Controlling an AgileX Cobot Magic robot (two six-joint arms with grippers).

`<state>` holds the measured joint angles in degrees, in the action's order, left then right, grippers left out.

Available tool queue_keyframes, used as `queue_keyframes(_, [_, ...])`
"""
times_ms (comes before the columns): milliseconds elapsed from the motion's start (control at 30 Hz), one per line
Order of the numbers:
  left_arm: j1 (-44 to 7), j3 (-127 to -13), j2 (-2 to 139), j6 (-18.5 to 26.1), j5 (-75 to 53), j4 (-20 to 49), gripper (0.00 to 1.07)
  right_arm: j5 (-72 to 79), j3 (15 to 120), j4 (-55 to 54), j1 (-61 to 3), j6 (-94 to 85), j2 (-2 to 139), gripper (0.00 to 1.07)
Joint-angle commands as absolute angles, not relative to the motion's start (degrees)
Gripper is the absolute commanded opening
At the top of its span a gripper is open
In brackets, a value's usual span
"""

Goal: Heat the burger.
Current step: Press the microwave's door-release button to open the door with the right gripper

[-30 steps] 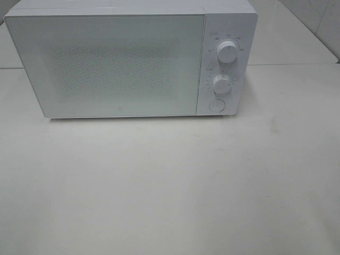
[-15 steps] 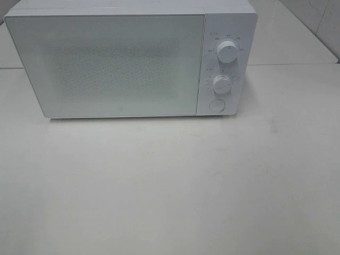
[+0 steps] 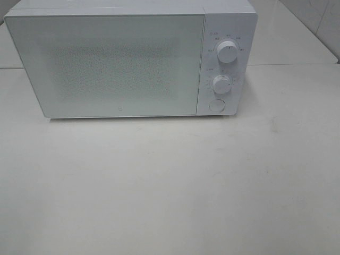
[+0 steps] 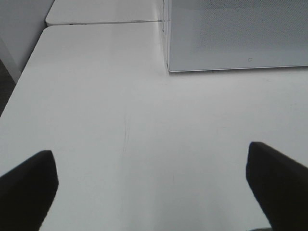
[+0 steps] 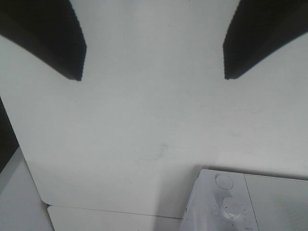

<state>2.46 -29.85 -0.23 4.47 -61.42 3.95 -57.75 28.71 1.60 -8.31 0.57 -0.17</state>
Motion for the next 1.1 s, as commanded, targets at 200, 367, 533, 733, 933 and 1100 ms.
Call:
queue_keyframes(200, [2.5, -29.6, -1.2, 4.2, -61.5, 4.0, 1.0, -56.8, 28.6, 2.0, -7.8, 0.0, -2.1, 0.76])
queue_keyframes(367, [2.5, -29.6, -1.2, 4.2, -61.5, 4.0, 1.0, -56.8, 28.6, 2.0, -7.8, 0.0, -2.1, 0.76])
queue_keyframes(533, [2.5, -29.6, -1.2, 4.2, -61.5, 4.0, 1.0, -56.8, 28.6, 2.0, -7.8, 0.0, -2.1, 0.76])
queue_keyframes(733, [2.5, -29.6, -1.2, 4.2, -61.5, 4.0, 1.0, -56.8, 28.6, 2.0, -8.1, 0.0, -2.1, 0.76])
queue_keyframes(933, [2.5, -29.6, -1.2, 4.2, -61.5, 4.0, 1.0, -56.1, 29.4, 1.5, -8.2, 0.0, -1.9, 0.76])
queue_keyframes(1100, [2.5, -29.6, -1.2, 4.2, -61.5, 4.0, 1.0, -50.8, 31.0, 0.4, -8.2, 0.0, 1.4, 0.76])
